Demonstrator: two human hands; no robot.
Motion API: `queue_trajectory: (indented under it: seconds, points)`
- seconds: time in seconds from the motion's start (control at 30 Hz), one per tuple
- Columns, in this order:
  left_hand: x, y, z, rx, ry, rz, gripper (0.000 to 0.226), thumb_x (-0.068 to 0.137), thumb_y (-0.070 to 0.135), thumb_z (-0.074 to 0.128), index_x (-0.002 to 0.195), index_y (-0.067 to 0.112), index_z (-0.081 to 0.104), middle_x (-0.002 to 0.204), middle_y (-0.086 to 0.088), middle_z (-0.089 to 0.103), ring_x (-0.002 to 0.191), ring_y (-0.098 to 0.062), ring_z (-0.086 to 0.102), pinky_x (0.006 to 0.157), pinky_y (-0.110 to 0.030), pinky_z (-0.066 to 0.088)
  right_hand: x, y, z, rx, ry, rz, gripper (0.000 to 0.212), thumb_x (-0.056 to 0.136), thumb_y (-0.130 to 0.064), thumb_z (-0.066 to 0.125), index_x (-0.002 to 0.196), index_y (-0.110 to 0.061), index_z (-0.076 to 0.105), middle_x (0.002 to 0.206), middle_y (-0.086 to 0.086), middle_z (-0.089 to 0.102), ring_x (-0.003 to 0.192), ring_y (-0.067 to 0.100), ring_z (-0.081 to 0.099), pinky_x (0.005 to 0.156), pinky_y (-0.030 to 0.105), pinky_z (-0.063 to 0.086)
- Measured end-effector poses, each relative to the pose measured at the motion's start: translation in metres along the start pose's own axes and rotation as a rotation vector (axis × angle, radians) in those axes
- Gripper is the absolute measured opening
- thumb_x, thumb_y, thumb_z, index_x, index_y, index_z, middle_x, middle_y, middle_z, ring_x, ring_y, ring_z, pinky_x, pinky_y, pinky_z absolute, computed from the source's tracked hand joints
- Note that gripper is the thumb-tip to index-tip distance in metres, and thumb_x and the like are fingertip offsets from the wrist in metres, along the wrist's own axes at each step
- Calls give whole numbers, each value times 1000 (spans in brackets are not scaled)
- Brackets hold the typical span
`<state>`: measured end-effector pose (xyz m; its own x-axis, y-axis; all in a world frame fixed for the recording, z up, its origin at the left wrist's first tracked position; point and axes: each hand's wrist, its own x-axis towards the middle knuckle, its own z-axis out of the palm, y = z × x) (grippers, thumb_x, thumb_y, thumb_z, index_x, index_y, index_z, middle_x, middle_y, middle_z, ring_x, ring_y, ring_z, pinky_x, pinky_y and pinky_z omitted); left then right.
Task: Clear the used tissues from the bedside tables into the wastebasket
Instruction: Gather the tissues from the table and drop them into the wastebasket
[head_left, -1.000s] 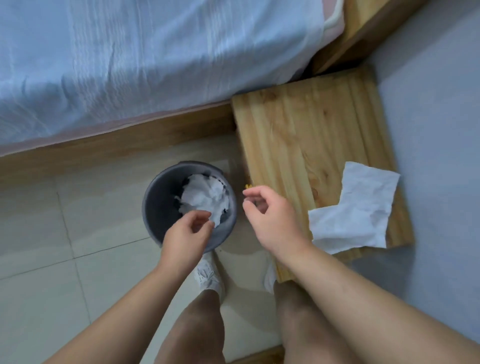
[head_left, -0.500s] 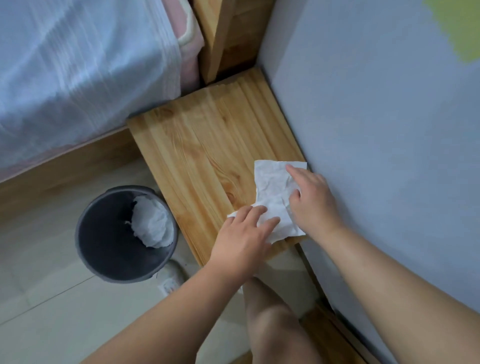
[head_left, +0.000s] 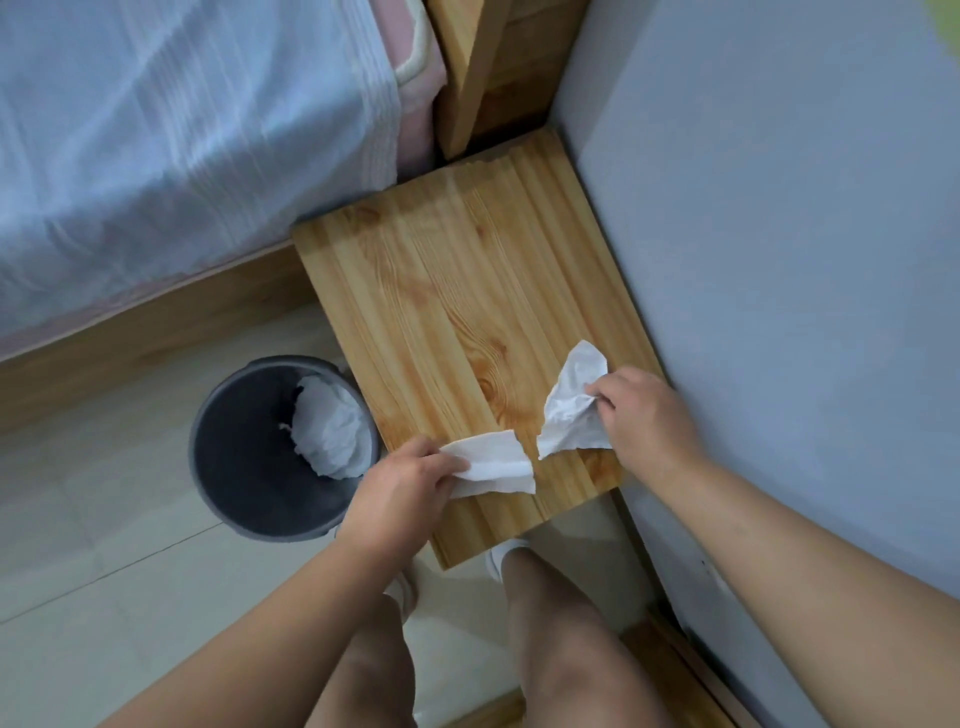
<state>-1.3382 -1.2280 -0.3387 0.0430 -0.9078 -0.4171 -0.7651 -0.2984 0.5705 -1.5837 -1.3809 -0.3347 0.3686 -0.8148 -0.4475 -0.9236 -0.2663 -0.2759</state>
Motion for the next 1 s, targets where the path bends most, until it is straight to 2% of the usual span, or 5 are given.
queue_trajectory:
  seconds: [0.23, 0.47, 0.8, 0.9, 1.0]
  points:
    - [-50, -48, -36, -82, 121, -355, 11, 103, 29, 64, 101, 29, 75, 82, 11, 72, 75, -17, 66, 63, -35, 50, -9, -76, -10, 176, 37, 17, 21, 97, -14, 57, 111, -18, 73, 111, -2, 70, 93, 23, 66, 74, 37, 53]
    - [-88, -118, -53, -316, 267, -715, 30, 103, 31, 56, 76, 21, 63, 63, 1, 64, 62, -17, 60, 51, -33, 37, -14, -189, 37, 388, -60, -68, 21, 98, -19, 59, 109, -27, 76, 99, -18, 65, 84, -1, 56, 64, 4, 37]
    - [-93, -209, -33, -574, 240, -862, 31, 100, 21, 53, 80, 1, 65, 67, -12, 72, 70, -32, 68, 68, -51, 55, 6, -281, 144, 488, -222, 88, 22, 101, -28, 58, 113, -22, 75, 89, -21, 66, 85, -1, 61, 64, 16, 44]
    - [-85, -226, -27, -720, 140, -858, 22, 99, 19, 54, 94, 4, 69, 78, -13, 77, 65, -28, 73, 71, -51, 61, 19, -290, 171, 483, -266, 143, 26, 101, -23, 57, 120, -18, 75, 88, -25, 63, 80, -3, 58, 64, 16, 44]
    - [-87, -241, -24, -840, 56, -902, 37, 103, 25, 54, 139, 21, 61, 112, -5, 77, 71, -22, 79, 70, -42, 66, 26, -295, 189, 522, -411, 247, 41, 100, -21, 58, 141, -21, 62, 123, -3, 70, 101, 21, 68, 74, 26, 53]
